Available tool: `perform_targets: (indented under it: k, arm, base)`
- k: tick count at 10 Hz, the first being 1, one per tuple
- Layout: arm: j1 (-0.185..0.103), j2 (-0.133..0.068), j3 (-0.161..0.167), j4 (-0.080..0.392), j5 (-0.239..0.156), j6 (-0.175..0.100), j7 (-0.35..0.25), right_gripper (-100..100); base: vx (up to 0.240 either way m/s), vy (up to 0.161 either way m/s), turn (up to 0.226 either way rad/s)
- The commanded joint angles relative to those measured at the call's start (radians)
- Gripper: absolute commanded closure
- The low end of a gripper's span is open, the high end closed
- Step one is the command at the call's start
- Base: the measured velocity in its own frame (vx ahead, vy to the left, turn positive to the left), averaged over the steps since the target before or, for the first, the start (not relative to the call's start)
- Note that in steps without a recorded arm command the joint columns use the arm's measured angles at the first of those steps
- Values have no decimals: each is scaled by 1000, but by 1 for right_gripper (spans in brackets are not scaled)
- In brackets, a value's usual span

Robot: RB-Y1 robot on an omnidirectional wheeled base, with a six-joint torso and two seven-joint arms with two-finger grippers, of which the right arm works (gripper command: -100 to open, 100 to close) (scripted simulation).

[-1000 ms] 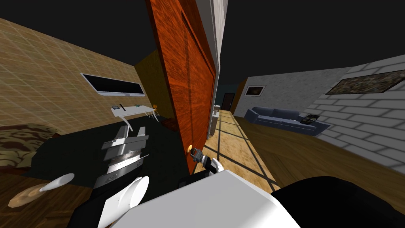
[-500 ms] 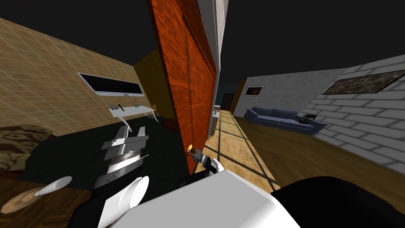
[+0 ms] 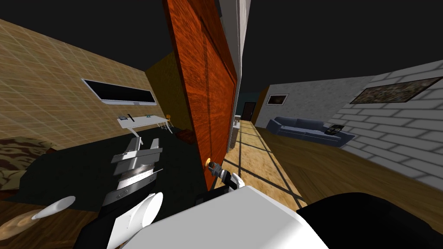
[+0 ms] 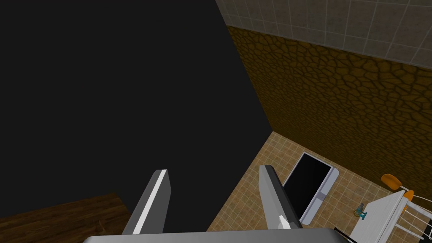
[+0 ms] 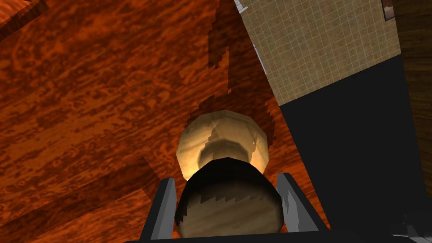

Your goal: Push the door open

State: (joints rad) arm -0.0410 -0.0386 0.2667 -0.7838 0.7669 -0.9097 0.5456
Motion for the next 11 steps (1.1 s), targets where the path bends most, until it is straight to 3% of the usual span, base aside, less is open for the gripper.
perform_targets:
  k: [1,11]
  arm:
    - [-16,-4,-3,7,-21,2,-49,100]
    - [-33,-18,37,26,-110,12,-291,100]
  base:
    - [20,40,-32]
    - [25,39,-27]
